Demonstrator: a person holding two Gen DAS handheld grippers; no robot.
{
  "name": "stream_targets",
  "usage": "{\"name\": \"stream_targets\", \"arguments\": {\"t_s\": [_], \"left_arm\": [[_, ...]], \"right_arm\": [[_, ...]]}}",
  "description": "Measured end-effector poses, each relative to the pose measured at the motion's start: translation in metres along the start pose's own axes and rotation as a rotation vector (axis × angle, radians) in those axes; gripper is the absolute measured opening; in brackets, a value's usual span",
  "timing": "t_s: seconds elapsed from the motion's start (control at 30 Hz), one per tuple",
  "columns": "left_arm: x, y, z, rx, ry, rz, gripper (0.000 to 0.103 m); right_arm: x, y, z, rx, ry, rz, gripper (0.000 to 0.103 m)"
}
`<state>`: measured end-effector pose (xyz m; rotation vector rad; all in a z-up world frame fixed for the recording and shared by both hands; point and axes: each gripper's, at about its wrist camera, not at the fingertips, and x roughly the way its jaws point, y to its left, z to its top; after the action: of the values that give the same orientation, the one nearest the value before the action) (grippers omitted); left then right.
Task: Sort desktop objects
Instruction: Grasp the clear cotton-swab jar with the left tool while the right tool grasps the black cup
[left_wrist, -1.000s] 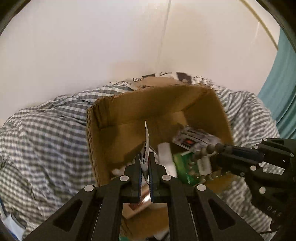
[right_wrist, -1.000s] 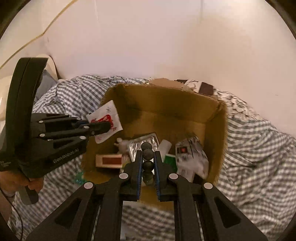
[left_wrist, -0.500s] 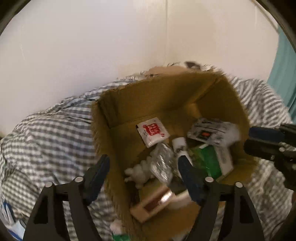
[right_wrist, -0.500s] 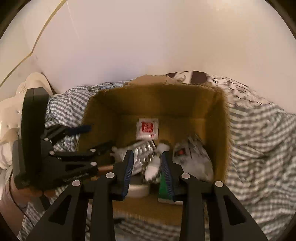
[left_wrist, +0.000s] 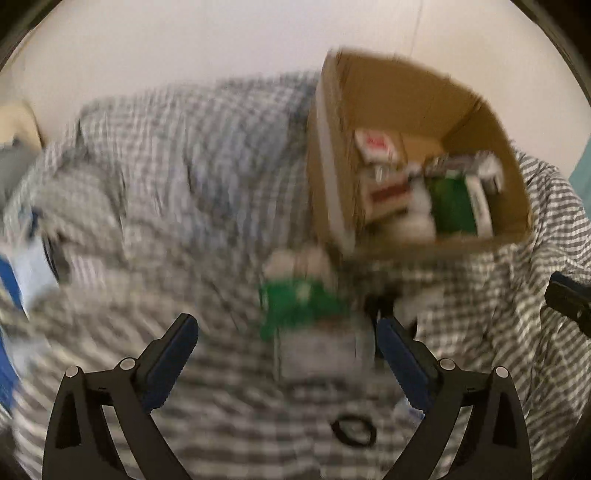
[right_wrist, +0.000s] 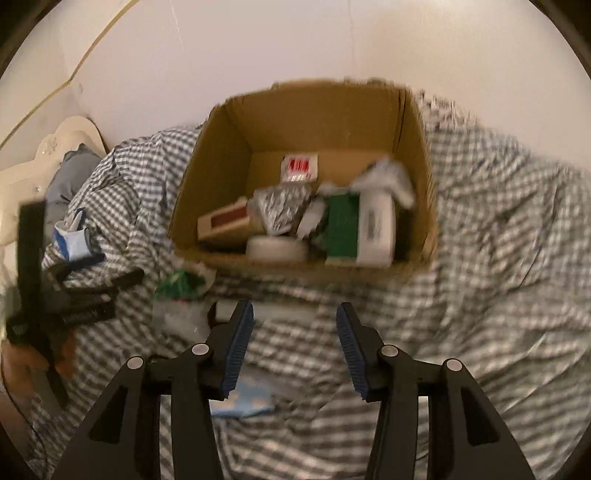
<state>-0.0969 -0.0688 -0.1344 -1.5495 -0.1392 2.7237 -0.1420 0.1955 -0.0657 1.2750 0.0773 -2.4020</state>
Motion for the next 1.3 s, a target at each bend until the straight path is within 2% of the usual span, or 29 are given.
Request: {"name": "stream_targets", "arguments": {"t_s": [0.07, 0.1, 0.13, 0.23, 0.3, 0.43, 0.5, 0.57, 0.6, 0.63, 0.67, 0.83, 0.93, 1.0, 1.1, 1.17, 1.3], "left_arm": [[0.010, -0.003, -0.011, -0.018, 0.039, -0.025, 0.100], [0.017, -0.006, -0.016, -0.020, 0.067, -0.038, 0.100], [0.022, -0.010, -0.019, -0.015, 0.084, -0.034, 0.100], [0.035, -0.023, -0.023, 0.053, 0.108, 0.040, 0.100], [0.043, -0.032, -0.024, 0.096, 0.131, 0.079, 0.100], [0.056, -0.048, -0.021, 0.158, 0.161, 0.108, 0.100], [0.062, -0.052, -0.016, 0.160, 0.168, 0.100, 0.100], [0.066, -0.052, -0.011, 0.137, 0.165, 0.094, 0.100], [0.066, -0.050, -0.010, 0.117, 0.165, 0.052, 0.099], [0.066, -0.047, -0.010, 0.100, 0.164, 0.022, 0.092], [0.065, -0.044, -0.010, 0.086, 0.161, 0.012, 0.090], [0.045, -0.026, -0.016, -0.005, 0.145, -0.076, 0.090], [0.024, -0.009, -0.018, -0.060, 0.086, -0.125, 0.090], [0.015, 0.000, -0.018, -0.065, 0.036, -0.116, 0.090], [0.014, 0.016, -0.014, -0.099, -0.021, -0.121, 0.090], [0.022, 0.028, -0.011, -0.151, -0.014, -0.155, 0.090], [0.037, 0.035, -0.008, -0.203, 0.007, -0.170, 0.090]], "right_arm": [[0.010, 0.001, -0.024, 0.005, -0.009, -0.017, 0.054], [0.015, 0.000, -0.037, 0.022, -0.007, -0.010, 0.061], [0.021, -0.003, -0.050, 0.045, -0.005, 0.004, 0.063], [0.044, -0.017, -0.079, 0.111, 0.074, 0.021, 0.063], [0.052, -0.025, -0.080, 0.139, 0.114, 0.020, 0.063], [0.051, -0.032, -0.077, 0.167, 0.092, 0.056, 0.066], [0.054, -0.033, -0.078, 0.170, 0.103, 0.061, 0.066], [0.056, -0.033, -0.079, 0.170, 0.112, 0.060, 0.066], [0.056, -0.032, -0.079, 0.171, 0.109, 0.059, 0.066], [0.056, -0.030, -0.078, 0.170, 0.106, 0.058, 0.066], [0.057, -0.027, -0.077, 0.163, 0.101, 0.057, 0.066], [0.057, -0.014, -0.076, 0.130, 0.089, 0.065, 0.066], [0.057, -0.001, -0.072, 0.123, 0.066, 0.076, 0.066], [0.059, 0.008, -0.067, 0.121, 0.050, 0.086, 0.066], [0.077, 0.023, -0.056, 0.128, 0.090, 0.126, 0.073], [0.094, 0.032, -0.050, 0.114, 0.129, 0.136, 0.073], [0.124, 0.042, -0.041, 0.114, 0.188, 0.144, 0.073]]}}
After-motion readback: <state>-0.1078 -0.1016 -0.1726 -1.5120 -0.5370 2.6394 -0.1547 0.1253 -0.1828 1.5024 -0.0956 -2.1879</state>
